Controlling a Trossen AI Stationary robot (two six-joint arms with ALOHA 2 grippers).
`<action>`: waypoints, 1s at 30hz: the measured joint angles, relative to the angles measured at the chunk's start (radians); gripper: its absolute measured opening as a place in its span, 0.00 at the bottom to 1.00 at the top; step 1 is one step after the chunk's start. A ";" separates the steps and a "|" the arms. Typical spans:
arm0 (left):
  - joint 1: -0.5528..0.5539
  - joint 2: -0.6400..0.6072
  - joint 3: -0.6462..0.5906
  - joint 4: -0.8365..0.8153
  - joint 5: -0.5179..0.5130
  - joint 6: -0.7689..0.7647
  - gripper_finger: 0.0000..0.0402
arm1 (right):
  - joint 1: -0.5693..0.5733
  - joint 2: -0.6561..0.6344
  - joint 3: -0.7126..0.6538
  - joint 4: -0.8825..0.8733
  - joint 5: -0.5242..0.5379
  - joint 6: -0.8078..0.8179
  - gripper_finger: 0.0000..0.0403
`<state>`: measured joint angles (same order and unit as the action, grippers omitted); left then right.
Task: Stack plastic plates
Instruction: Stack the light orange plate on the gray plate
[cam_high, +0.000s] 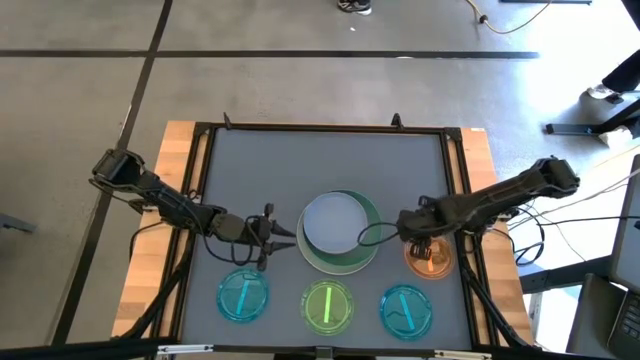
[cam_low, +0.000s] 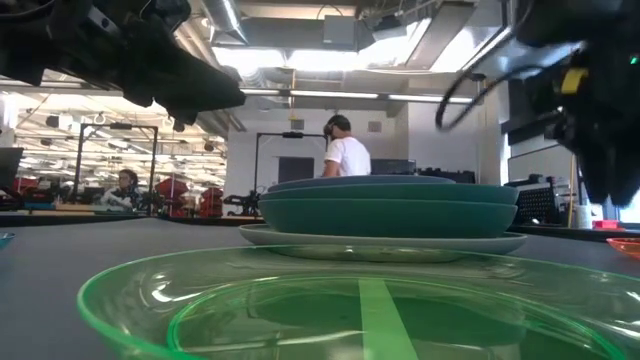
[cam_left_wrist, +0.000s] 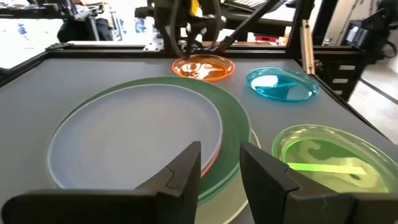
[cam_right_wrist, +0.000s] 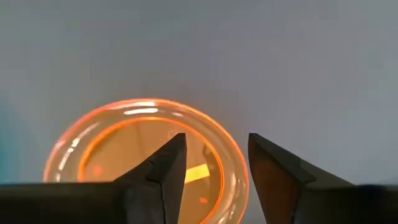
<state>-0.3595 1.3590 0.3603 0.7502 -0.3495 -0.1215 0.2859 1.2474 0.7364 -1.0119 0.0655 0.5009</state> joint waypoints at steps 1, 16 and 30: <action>0.000 0.000 0.000 0.000 -0.005 0.000 0.26 | -0.015 0.025 0.000 -0.001 -0.020 -0.030 0.40; 0.000 0.000 0.000 -0.017 -0.006 -0.001 0.26 | -0.186 0.301 0.020 -0.001 -0.166 -0.474 0.40; 0.000 0.000 0.000 -0.023 -0.006 -0.001 0.26 | -0.189 0.340 0.021 -0.025 -0.170 -0.593 0.03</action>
<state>-0.3595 1.3590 0.3603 0.7272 -0.3550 -0.1223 0.0971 1.5879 0.7578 -1.0368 -0.1044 -0.0917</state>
